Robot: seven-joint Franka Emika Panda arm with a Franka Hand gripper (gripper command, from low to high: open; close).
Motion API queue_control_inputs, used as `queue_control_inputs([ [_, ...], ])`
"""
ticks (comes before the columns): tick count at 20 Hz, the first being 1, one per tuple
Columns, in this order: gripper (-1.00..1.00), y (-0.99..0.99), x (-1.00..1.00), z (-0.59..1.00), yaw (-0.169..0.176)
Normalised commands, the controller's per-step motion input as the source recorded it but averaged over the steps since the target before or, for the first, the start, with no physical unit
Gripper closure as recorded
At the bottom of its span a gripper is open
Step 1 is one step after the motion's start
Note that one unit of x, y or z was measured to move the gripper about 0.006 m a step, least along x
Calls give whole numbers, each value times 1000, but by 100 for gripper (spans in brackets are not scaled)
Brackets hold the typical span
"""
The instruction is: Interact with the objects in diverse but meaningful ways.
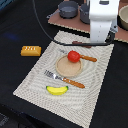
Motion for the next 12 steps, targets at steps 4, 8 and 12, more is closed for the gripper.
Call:
queue_control_inputs([
  [4,-100,727,-394,-293,23],
  [8,-100,712,-479,-397,16],
  [12,-100,678,-577,-502,6],
])
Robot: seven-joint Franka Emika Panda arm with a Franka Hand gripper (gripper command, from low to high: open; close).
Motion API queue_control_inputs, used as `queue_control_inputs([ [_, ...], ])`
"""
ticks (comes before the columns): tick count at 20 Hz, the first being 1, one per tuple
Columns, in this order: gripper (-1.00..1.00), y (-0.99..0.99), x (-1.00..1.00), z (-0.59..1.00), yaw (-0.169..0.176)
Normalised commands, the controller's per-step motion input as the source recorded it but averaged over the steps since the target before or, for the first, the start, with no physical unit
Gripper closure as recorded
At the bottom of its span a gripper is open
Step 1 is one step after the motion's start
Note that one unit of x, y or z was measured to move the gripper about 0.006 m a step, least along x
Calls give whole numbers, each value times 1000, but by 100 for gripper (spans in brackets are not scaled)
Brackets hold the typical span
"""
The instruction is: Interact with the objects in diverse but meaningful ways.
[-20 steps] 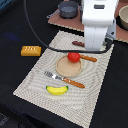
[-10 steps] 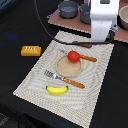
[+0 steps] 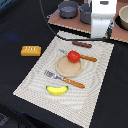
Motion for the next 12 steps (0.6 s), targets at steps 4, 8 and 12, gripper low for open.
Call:
queue_control_inputs([
  [4,-100,481,-533,-499,16],
  [8,-100,337,-481,-566,8],
  [12,-100,122,-251,-455,1],
])
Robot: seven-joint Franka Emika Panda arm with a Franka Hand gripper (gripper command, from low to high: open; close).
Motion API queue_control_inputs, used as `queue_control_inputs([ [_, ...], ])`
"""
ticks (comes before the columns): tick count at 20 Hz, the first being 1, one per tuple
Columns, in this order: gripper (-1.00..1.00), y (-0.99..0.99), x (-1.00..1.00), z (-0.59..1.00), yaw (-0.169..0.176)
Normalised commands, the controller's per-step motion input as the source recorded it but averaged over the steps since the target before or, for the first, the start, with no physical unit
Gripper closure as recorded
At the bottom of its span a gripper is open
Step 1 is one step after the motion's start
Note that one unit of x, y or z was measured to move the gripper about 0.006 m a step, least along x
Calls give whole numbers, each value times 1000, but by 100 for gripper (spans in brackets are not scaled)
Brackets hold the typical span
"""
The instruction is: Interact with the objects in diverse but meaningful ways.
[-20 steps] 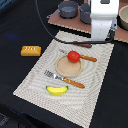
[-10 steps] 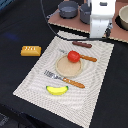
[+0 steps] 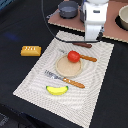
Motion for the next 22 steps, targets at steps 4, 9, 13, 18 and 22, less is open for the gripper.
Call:
queue_control_inputs([
  [4,-100,87,-172,-376,0],
  [9,-100,209,-214,-355,0],
  [13,-100,302,-252,-335,0],
  [18,-100,274,-288,-282,0],
  [22,100,217,-255,-252,0],
])
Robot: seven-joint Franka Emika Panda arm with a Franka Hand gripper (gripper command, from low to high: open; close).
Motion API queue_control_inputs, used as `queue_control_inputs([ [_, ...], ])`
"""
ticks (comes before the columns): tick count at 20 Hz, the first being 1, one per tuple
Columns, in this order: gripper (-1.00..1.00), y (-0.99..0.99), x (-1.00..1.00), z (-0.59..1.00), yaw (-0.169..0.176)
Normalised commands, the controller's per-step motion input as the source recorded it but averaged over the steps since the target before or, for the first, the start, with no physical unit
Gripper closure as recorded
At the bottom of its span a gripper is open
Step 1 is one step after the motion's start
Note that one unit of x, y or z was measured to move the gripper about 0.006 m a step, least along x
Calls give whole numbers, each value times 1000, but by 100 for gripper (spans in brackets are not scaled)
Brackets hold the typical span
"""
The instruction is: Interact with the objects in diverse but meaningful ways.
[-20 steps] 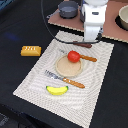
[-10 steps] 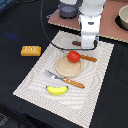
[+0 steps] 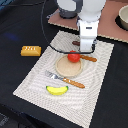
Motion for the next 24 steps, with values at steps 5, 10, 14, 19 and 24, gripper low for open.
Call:
queue_control_inputs([
  [5,100,210,-223,-295,0],
  [10,100,258,-150,-405,0],
  [14,100,269,-121,-534,0],
  [19,100,324,-114,-701,2],
  [24,100,267,13,104,3],
])
